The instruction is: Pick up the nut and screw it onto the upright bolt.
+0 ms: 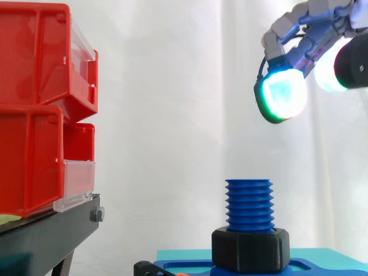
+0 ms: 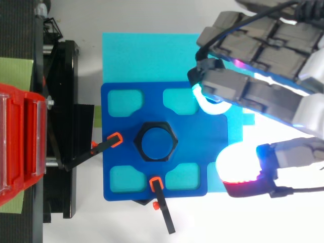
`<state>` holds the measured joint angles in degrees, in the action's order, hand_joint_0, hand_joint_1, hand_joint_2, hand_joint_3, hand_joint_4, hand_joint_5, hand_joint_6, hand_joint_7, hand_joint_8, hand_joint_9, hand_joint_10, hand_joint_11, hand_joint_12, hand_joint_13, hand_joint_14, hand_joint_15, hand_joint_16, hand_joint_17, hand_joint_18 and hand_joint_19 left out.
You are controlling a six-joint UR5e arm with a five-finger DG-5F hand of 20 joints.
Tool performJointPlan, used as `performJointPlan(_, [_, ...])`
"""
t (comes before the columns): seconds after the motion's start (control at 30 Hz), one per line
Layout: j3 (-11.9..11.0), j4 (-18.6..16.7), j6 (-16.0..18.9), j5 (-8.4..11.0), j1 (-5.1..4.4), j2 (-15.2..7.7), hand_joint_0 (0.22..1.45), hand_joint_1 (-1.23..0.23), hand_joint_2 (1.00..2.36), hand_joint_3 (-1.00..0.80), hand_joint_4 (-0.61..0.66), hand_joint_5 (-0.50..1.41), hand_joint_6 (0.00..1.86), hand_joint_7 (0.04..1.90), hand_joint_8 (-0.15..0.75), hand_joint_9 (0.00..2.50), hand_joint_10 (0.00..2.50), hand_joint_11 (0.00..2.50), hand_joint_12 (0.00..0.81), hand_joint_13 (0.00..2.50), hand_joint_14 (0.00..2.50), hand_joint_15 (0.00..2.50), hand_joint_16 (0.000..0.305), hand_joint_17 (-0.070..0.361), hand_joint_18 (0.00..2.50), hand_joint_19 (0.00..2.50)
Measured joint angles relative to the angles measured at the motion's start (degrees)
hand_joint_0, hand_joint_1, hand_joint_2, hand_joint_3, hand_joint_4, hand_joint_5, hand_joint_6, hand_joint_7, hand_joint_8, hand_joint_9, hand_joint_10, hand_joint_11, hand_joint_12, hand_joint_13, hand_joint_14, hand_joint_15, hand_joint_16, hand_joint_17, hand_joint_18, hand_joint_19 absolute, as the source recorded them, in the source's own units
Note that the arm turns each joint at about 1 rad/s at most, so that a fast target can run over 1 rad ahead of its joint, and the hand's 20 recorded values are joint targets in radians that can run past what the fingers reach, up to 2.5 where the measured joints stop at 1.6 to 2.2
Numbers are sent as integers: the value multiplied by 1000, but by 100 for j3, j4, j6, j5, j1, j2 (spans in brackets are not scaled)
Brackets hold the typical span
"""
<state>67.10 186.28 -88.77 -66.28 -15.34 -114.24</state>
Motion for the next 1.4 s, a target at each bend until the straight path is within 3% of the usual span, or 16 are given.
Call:
performJointPlan(0.2, [16, 421, 0, 84, -18, 354, 500, -495, 1000, -500, 224, -188, 502, 780, 262, 515, 0, 0, 346, 457, 0, 0, 44, 99, 354, 29])
performJointPlan(0.37, [28, 828, 22, 263, -48, 596, 498, -492, 1000, -500, 213, -191, 502, 764, 260, 497, 0, 0, 349, 438, 0, 0, 44, 100, 321, 17])
performJointPlan(0.67, [31, 1469, 314, 507, -92, 732, 498, -495, 1000, -500, 215, -193, 502, 768, 260, 496, 0, 0, 350, 432, 0, 0, 44, 99, 315, 23])
performJointPlan(0.83, [31, 1525, 348, 594, -99, 734, 499, -496, 1000, -500, 214, -193, 502, 768, 258, 494, 0, 0, 351, 427, 0, 0, 44, 99, 309, 19])
performJointPlan(1.4, [33, 1208, 351, 593, -101, 733, 501, -501, 1000, -500, 185, -204, 502, 751, 253, 462, 0, 0, 357, 364, 0, 0, 45, 100, 226, 0])
